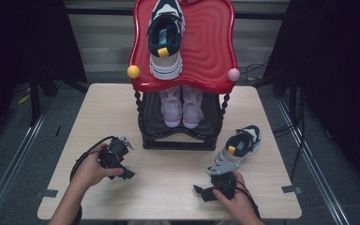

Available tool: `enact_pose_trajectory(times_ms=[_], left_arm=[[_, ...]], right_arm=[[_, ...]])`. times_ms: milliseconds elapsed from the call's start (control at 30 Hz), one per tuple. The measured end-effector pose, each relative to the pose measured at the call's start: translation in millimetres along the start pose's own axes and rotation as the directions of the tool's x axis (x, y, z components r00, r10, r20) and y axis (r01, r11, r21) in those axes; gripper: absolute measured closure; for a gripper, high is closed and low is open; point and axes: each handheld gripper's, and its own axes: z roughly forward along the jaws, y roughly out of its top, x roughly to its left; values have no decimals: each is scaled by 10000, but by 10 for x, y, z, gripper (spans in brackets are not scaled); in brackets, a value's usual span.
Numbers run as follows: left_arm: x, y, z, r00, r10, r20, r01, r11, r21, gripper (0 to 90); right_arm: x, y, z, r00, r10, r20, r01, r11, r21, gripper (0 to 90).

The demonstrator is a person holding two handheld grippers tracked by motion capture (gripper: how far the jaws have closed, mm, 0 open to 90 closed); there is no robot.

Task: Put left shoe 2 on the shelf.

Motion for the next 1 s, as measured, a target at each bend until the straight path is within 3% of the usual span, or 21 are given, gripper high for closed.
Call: enact_pose_trajectory(times_ms=[100,233,567,1000], left_arm=[[-2,-11,56,9999,148,-20,-148,9998,-163,231],[-17,-30,115,10000,-5,-92,2,9992,-396,230],[-33,-93,243,9996,54,-278,-78,9963,-856,226],[-12,-193,326,9976,-254,-646,134,9836,-1797,209]], right_arm=[[0,0,0,10000,3,4,-3,10000,-1,132],[1,0,0,10000,15,1,-15,10000,4,132],[-1,0,0,10000,-7,14,7,10000,-8,132],[0,0,0,10000,0,3,0,10000,-1,132]])
